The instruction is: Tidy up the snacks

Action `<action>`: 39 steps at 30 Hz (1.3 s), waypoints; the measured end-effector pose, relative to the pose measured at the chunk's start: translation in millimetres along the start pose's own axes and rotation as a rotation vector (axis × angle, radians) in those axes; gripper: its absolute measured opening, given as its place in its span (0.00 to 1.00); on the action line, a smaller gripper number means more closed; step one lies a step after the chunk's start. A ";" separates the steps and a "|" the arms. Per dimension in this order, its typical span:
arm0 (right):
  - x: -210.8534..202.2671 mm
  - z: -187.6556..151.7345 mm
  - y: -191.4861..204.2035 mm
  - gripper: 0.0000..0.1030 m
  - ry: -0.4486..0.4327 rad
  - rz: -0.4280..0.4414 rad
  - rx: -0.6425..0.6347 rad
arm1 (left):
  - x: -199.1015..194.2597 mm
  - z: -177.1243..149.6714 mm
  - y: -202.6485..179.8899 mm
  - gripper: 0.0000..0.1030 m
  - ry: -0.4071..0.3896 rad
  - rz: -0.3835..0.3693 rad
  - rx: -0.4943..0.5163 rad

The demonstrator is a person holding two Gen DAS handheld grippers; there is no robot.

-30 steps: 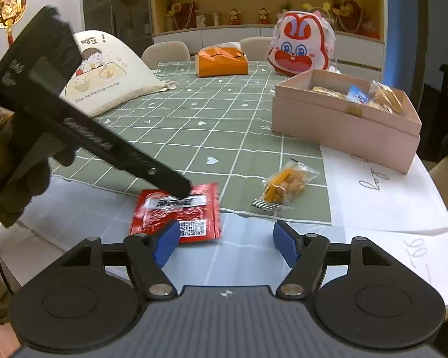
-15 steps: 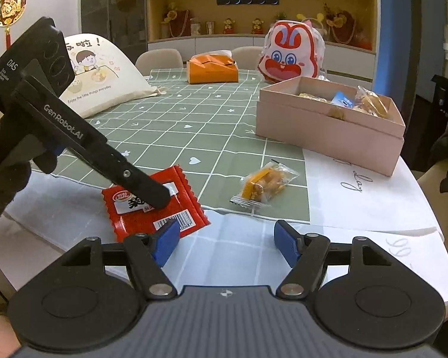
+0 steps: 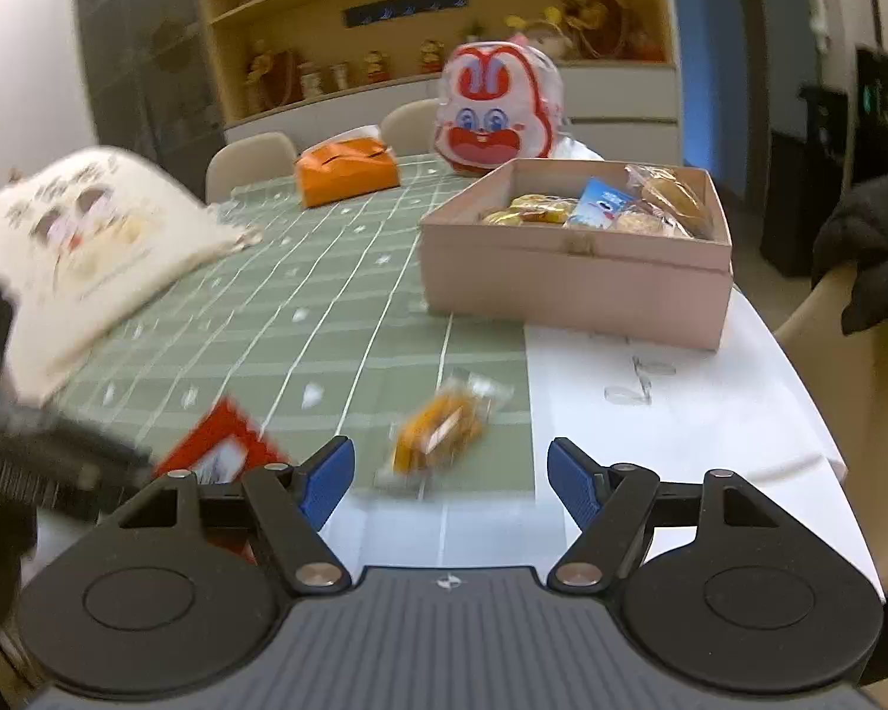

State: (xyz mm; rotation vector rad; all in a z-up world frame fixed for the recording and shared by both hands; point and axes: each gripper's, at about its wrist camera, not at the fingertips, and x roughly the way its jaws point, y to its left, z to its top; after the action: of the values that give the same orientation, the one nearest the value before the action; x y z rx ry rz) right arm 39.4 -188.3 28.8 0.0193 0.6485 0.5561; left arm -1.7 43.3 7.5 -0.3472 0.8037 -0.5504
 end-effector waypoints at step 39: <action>24.0 -13.9 75.3 0.82 0.112 0.108 -0.109 | -18.5 43.7 43.1 0.18 -0.128 0.241 -0.198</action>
State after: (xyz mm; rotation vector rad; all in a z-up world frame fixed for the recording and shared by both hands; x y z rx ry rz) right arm 10.6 -114.2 18.0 -0.0800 0.7285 0.6995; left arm 35.0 92.7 25.5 -0.4557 0.7652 -0.2206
